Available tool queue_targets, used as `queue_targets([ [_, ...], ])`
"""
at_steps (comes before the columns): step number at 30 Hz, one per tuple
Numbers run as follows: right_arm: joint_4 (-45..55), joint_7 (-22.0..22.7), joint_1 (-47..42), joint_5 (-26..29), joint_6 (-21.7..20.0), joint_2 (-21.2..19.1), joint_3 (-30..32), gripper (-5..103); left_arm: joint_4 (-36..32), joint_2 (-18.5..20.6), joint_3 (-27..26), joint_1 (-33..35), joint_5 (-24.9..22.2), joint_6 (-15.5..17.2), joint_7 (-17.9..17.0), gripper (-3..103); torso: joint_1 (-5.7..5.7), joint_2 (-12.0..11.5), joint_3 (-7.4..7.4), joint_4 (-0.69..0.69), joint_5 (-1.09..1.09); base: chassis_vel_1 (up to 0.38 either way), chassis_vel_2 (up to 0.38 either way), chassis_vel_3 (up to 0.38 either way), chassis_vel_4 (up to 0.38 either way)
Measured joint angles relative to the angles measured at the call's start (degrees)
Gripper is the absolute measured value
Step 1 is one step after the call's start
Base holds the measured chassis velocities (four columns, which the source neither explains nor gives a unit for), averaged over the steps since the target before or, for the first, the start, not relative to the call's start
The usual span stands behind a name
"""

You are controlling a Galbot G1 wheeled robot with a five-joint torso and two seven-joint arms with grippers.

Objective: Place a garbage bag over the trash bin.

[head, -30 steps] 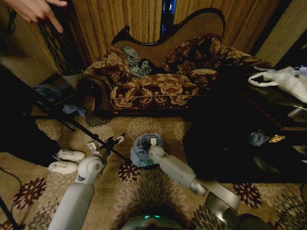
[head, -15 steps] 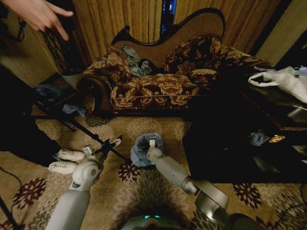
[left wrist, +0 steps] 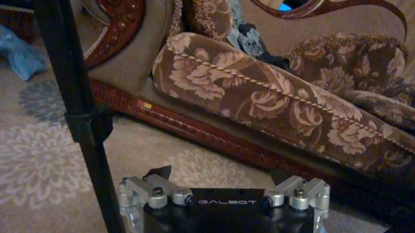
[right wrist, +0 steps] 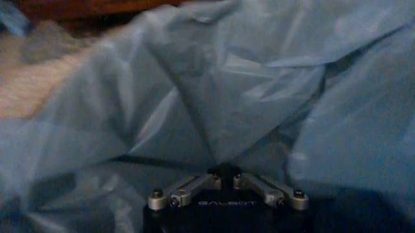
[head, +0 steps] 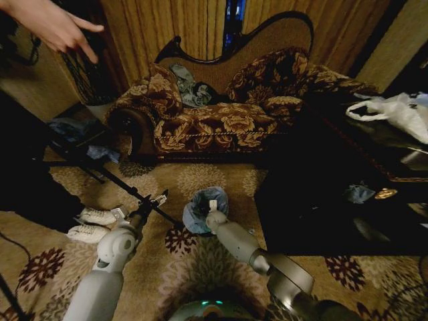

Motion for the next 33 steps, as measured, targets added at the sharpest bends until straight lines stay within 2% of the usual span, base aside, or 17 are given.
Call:
queue_targets([
  [2, 2.5, -0.7, -0.4, 0.2, -0.6, -0.9, -0.1, 3, 0.0, 0.0, 0.1, -0.2, 0.0, 0.0, 0.0, 100, 0.00, 0.0, 0.00, 0.01, 0.02, 0.000, 0.000, 0.000, 0.000],
  [4, 6.2, -0.5, -0.8, 0.8, -1.0, -2.4, -0.8, 14, 0.2, -0.1, 0.2, -0.5, 0.0, 0.0, -0.1, 100, 0.00, 0.0, 0.00, 0.00, -0.02, 0.000, 0.000, 0.000, 0.000],
  [6, 11.3, 2.0, -1.0, 1.8, -1.2, -4.0, -1.9, 25, 0.6, -0.3, 0.4, -0.7, 0.0, 0.0, -0.1, 100, 0.00, 0.0, 0.00, -0.01, -0.01, 0.000, 0.000, 0.000, 0.000],
  [8, 12.7, 2.8, -1.0, 2.1, -1.3, -4.5, -2.2, 25, 0.7, -0.4, 0.5, -0.7, 0.0, 0.0, -0.1, 100, 0.00, 0.0, 0.00, -0.01, 0.00, 0.000, 0.000, 0.000, 0.000],
  [11, 17.9, 5.1, -0.2, 2.3, -1.4, -6.2, -3.4, 41, 1.5, -0.6, 0.7, -1.1, 0.0, -0.1, -0.1, 100, 0.00, 0.0, 0.00, 0.00, 0.00, 0.000, 0.000, 0.000, 0.000],
  [12, 17.9, 5.1, -0.2, 2.3, -1.4, -6.2, -3.4, 41, 1.5, -0.6, 0.7, -1.1, 0.0, -0.1, -0.1, 100, 0.00, 0.0, 0.00, 0.00, 0.00, 0.000, 0.000, 0.000, 0.000],
  [15, 22.1, 6.7, 0.2, 1.2, -1.0, -7.9, -3.5, 57, 3.2, -0.2, 0.9, -2.5, -1.3, -0.2, 0.2, 100, 0.00, 0.0, 0.00, 0.00, 0.00, 0.000, 0.000, 0.000, 0.000],
  [17, 23.4, 7.2, 0.2, 1.0, -0.8, -8.4, -3.5, 57, 3.9, 0.1, 1.1, -3.1, -1.5, -0.6, 0.9, 100, 0.00, 0.0, 0.00, 0.01, 0.00, 0.000, 0.000, 0.000, 0.000],
  [18, 25.9, 8.0, 0.0, 0.9, -0.8, -9.6, -3.4, 69, 5.3, 0.5, 1.3, -4.1, -1.6, -1.2, 2.5, 100, 0.00, 0.0, 0.00, 0.00, 0.01, 0.000, 0.000, 0.000, 0.000],
  [19, 28.2, 8.8, -0.2, 1.0, -1.0, -11.0, -3.6, 74, 6.3, 1.0, 1.9, -5.0, -1.7, -1.4, 3.2, 100, 0.00, 0.0, 0.00, 0.01, -0.01, 0.000, 0.000, 0.000, 0.000],
  [21, 28.9, 9.0, -0.3, 1.1, -1.0, -11.3, -3.7, 74, 6.5, 1.1, 2.0, -5.3, -1.9, -1.4, 3.3, 100, 0.00, 0.0, 0.00, 0.01, -0.01, 0.000, 0.000, 0.000, 0.000],
  [22, 31.5, 9.9, -0.8, 1.3, -1.2, -13.2, -3.8, 85, 8.0, 1.6, 3.0, -6.9, -2.5, -1.7, 3.7, 100, 0.00, 0.0, 0.00, 0.00, 0.00, 0.000, 0.000, 0.000, 0.000],
  [24, 32.2, 10.1, -0.9, 1.2, -1.1, -13.7, -3.7, 85, 8.5, 1.6, 3.3, -7.4, -2.8, -1.8, 3.9, 100, 0.00, 0.0, 0.00, 0.00, 0.00, 0.000, 0.000, 0.000, 0.000],
  [27, 36.9, 11.5, -2.4, 1.1, -0.9, -16.2, -0.9, 98, 13.1, 2.7, 6.0, -12.2, -5.3, -3.1, 5.0, 100, 0.00, 0.0, 0.00, 0.01, 0.00, 0.000, 0.000, 0.000, 0.000],
  [29, 37.7, 11.7, -2.7, 1.1, -0.9, -16.6, -0.3, 98, 14.2, 3.1, 6.6, -13.2, -5.9, -3.1, 5.4, 100, 0.00, 0.0, 0.00, 0.00, -0.01, 0.000, 0.000, 0.000, 0.000],
  [31, 42.6, 12.2, -5.2, 1.3, -0.8, -19.8, 3.4, 100, 20.0, 5.6, 10.5, -17.8, -9.5, -2.3, 7.1, 100, 0.00, 0.0, 0.00, -0.01, 0.00, 0.000, 0.000, 0.000, 0.000],
  [33, 43.7, 12.3, -5.9, 1.4, -0.8, -20.5, 4.2, 100, 21.1, 6.1, 11.2, -18.4, -10.1, -2.0, 7.6, 100, 0.00, 0.0, 0.00, -0.02, 0.00, 0.000, 0.000, 0.000, 0.000],
])
